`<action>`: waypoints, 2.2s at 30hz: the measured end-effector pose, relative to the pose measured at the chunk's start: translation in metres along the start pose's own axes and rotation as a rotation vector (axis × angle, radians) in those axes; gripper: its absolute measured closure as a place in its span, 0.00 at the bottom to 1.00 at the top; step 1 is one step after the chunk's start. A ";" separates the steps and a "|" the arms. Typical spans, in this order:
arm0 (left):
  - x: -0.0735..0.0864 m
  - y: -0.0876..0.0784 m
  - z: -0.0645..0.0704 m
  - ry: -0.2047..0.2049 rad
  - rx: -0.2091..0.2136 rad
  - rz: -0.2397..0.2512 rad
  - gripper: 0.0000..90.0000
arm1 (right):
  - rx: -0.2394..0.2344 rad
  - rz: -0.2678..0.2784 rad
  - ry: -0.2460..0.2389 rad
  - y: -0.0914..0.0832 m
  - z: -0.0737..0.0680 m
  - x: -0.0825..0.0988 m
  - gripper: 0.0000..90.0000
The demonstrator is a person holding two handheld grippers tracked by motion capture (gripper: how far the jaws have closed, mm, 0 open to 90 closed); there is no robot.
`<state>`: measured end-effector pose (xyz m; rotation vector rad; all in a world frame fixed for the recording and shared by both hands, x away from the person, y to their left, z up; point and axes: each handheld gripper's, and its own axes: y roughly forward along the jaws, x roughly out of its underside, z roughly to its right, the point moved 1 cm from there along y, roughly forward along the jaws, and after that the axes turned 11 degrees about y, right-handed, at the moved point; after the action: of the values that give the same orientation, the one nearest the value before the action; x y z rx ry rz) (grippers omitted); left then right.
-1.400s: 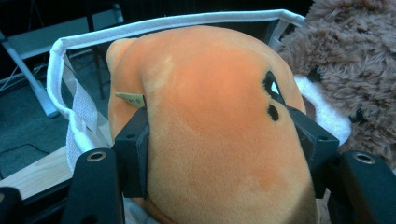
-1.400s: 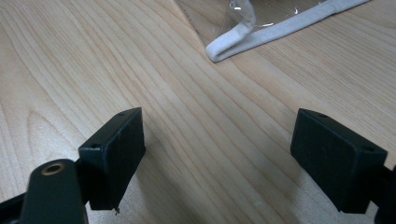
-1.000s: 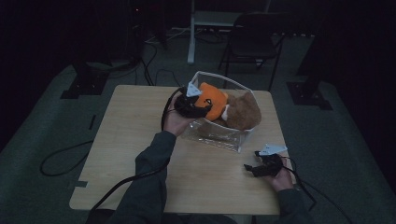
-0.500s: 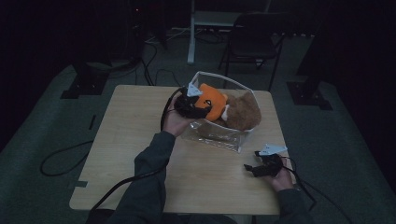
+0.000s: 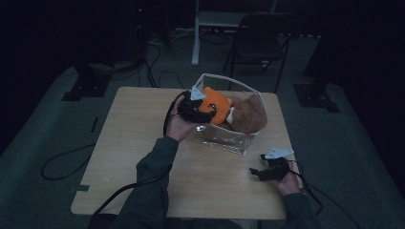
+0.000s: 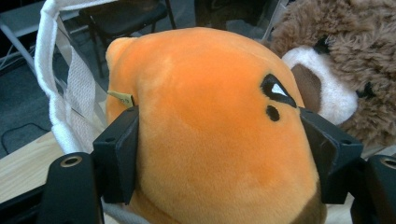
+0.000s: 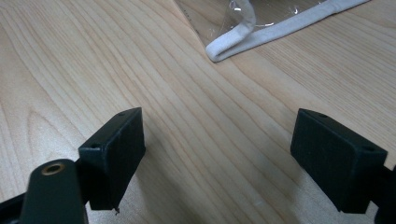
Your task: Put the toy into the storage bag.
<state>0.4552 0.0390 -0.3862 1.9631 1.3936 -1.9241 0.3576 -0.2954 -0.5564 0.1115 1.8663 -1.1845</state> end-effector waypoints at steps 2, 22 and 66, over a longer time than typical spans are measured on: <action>0.001 0.000 0.000 -0.004 -0.001 0.004 0.26 | 0.000 0.000 0.001 0.000 0.000 0.000 0.19; 0.001 0.000 0.001 -0.059 0.020 0.025 0.18 | 0.000 0.000 0.001 0.000 0.000 0.000 0.19; 0.000 -0.002 -0.010 -0.150 0.127 0.043 0.18 | 0.000 0.000 0.001 0.000 0.000 0.000 0.19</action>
<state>0.4620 0.0464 -0.3834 1.8379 1.2103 -2.1381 0.3577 -0.2955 -0.5564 0.1120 1.8670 -1.1840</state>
